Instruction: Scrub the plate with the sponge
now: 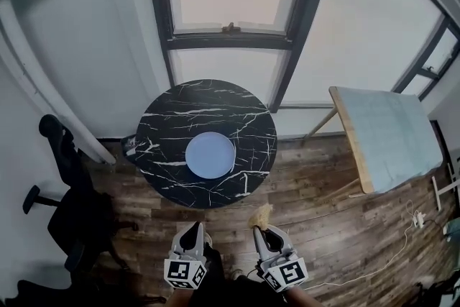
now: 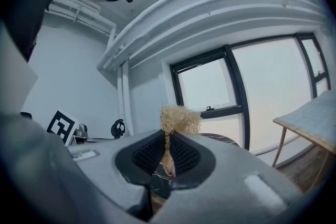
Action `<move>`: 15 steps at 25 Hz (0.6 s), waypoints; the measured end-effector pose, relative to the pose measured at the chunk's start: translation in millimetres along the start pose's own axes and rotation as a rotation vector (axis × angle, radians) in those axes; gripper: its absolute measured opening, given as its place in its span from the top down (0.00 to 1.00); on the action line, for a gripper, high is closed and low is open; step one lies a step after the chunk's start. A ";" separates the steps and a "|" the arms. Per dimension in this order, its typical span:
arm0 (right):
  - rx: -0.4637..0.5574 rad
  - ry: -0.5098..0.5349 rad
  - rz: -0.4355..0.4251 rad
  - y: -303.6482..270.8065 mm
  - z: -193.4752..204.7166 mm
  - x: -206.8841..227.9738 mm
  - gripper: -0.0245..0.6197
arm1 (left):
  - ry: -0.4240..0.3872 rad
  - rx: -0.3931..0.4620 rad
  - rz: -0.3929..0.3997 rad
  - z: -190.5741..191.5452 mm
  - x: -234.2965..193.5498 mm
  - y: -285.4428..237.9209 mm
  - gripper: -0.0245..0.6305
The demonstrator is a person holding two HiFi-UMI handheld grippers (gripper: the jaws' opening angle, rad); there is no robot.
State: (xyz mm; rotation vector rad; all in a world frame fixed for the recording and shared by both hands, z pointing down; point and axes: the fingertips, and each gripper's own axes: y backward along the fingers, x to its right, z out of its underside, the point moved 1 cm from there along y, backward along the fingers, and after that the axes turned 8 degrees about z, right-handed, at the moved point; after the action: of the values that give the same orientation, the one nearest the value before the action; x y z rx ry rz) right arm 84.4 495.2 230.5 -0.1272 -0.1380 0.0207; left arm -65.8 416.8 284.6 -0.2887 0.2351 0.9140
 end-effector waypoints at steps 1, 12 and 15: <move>-0.001 0.001 0.003 -14.5 -2.4 -2.5 0.92 | 0.002 -0.004 0.006 -4.8 -10.2 -7.7 0.96; -0.040 0.013 -0.005 -156.4 -6.7 -27.9 0.92 | 0.060 -0.097 0.022 -17.1 -130.2 -82.5 0.96; -0.060 0.023 -0.016 -181.0 -3.6 -20.7 0.92 | 0.090 -0.125 0.003 -12.7 -147.5 -102.4 0.96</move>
State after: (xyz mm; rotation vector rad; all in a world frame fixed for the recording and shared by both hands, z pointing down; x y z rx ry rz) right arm 66.6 314.7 247.3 -0.1858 -0.1165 -0.0011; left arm -71.4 244.0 334.8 -0.4460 0.2615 0.9218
